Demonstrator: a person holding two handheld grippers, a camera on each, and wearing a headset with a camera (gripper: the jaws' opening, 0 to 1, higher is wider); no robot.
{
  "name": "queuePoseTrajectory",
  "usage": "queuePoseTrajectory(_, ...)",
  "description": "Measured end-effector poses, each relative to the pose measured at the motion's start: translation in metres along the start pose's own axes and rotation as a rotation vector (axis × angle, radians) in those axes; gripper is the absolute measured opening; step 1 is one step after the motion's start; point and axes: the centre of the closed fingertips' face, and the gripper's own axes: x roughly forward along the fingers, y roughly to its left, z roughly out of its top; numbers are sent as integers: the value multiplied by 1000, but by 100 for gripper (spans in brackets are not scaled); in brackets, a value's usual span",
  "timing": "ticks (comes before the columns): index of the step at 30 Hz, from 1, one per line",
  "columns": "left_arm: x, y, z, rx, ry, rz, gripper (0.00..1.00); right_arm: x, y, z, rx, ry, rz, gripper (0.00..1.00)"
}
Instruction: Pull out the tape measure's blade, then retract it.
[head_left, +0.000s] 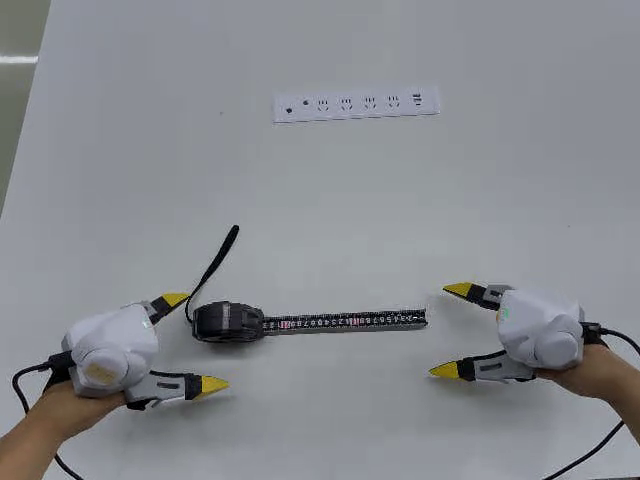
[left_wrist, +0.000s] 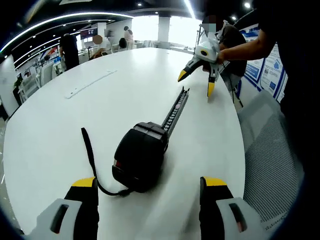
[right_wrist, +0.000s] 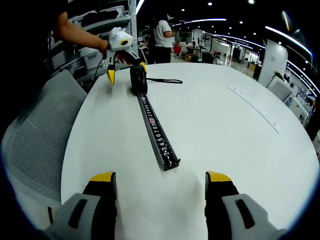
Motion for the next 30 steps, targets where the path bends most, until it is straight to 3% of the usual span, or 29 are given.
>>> queuePoseTrajectory(2,-3,-6,-3,-19,-10,20,83,-2,4,-3,54,3,-30,81)
queuePoseTrajectory(6,-5,-17,-6,-70,-37,42,91,-5,15,-4,70,-9,-46,85)
queuePoseTrajectory(9,-6,-18,-7,-75,-40,44,95,-5,16,-4,76,-9,-49,90)
queuePoseTrajectory(11,-8,-27,-8,-92,-55,69,100,-8,23,-3,113,-21,-75,91)
queuePoseTrajectory(19,-17,-50,-8,-162,-122,155,100,-15,47,-2,227,-57,-152,96)
queuePoseTrajectory(30,-27,-66,1,-234,-190,291,100,-23,68,20,305,-126,-275,99)
